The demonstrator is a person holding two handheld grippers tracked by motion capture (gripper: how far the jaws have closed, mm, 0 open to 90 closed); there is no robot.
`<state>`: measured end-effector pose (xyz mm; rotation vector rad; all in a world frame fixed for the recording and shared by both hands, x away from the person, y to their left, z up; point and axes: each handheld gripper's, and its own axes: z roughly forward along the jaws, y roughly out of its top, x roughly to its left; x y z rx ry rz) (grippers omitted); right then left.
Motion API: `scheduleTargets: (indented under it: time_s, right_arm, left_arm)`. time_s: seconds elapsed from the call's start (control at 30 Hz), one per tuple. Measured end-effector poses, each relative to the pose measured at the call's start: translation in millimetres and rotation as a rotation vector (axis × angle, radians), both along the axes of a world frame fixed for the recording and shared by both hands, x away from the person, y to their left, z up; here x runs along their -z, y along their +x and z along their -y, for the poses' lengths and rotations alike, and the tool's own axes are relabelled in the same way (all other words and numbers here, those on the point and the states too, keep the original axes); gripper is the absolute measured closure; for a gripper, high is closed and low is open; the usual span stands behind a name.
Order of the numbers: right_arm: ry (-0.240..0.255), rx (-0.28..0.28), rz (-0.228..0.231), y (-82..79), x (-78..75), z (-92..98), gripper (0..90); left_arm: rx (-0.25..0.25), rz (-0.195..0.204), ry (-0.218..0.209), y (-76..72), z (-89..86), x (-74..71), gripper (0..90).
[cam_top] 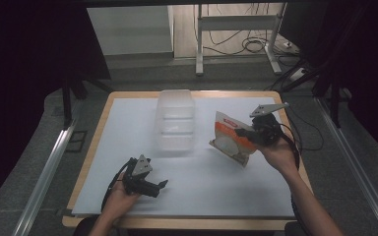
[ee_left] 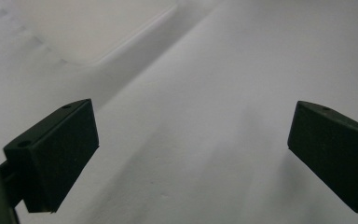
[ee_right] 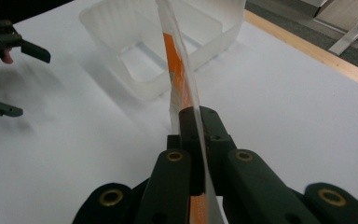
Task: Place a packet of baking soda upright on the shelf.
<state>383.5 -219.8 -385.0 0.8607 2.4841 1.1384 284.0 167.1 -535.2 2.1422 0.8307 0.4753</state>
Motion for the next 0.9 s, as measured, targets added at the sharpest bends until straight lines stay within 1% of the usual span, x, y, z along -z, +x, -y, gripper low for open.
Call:
scheduleTargets:
  time_s: [0.17,0.3,0.37,0.47,0.57,0.6,0.63,0.7,0.73,0.77,0.8,0.87,0.9]
  right_arm:
    - [0.008,0.001,0.006,9.2,-6.1,-3.3,88.4]
    - [0.006,-0.01,0.015,19.3,-14.4,-11.5,88.3]
    - [0.005,-0.013,0.018,21.5,-16.4,-13.4,88.3]
    - [0.003,-0.02,0.029,29.6,-24.7,-21.8,88.3]
    - [0.001,-0.023,0.036,33.8,-28.8,-26.0,88.4]
    - [0.002,-0.026,0.043,38.2,-32.7,-30.6,88.3]
    - [0.002,-0.026,0.043,38.2,-32.7,-30.6,88.3]
    - [-0.001,-0.032,0.051,44.3,-38.6,-38.3,88.3]
    - [-0.001,-0.032,0.051,44.3,-38.6,-38.3,88.3]
    - [0.0,-0.036,0.055,48.4,-42.1,-43.8,88.3]
    - [0.0,-0.036,0.055,48.4,-42.1,-43.8,88.3]
    - [0.003,-0.041,0.057,55.0,-45.8,-51.9,88.3]
    - [0.003,-0.041,0.057,55.0,-45.8,-51.9,88.3]
  left_arm:
    - [0.002,0.001,0.002,0.2,-0.4,-0.1,1.9]
    - [0.002,0.001,0.001,0.0,-0.4,-0.2,1.9]
    - [0.001,0.0,-0.001,-0.1,-0.4,-0.2,1.9]
    - [0.002,-0.002,-0.003,-0.1,-0.6,-0.4,1.8]
    - [0.002,0.0,-0.003,-0.1,-0.5,-0.1,1.9]
    - [0.002,0.0,-0.004,-0.2,-0.4,-0.1,1.9]
    - [0.002,0.0,-0.004,-0.2,-0.3,-0.1,1.9]
    - [0.004,0.002,-0.002,-0.1,-0.6,-0.3,1.9]
    - [0.004,0.002,-0.003,-0.1,-0.6,-0.3,1.9]
    - [0.005,0.001,-0.003,-0.1,-0.6,-0.4,1.9]
    - [0.006,0.002,-0.002,-0.1,-0.7,-0.4,1.9]
    - [0.005,0.002,-0.005,-0.2,-0.5,-0.4,1.9]
    - [0.005,0.002,-0.006,-0.3,-0.5,-0.4,1.9]
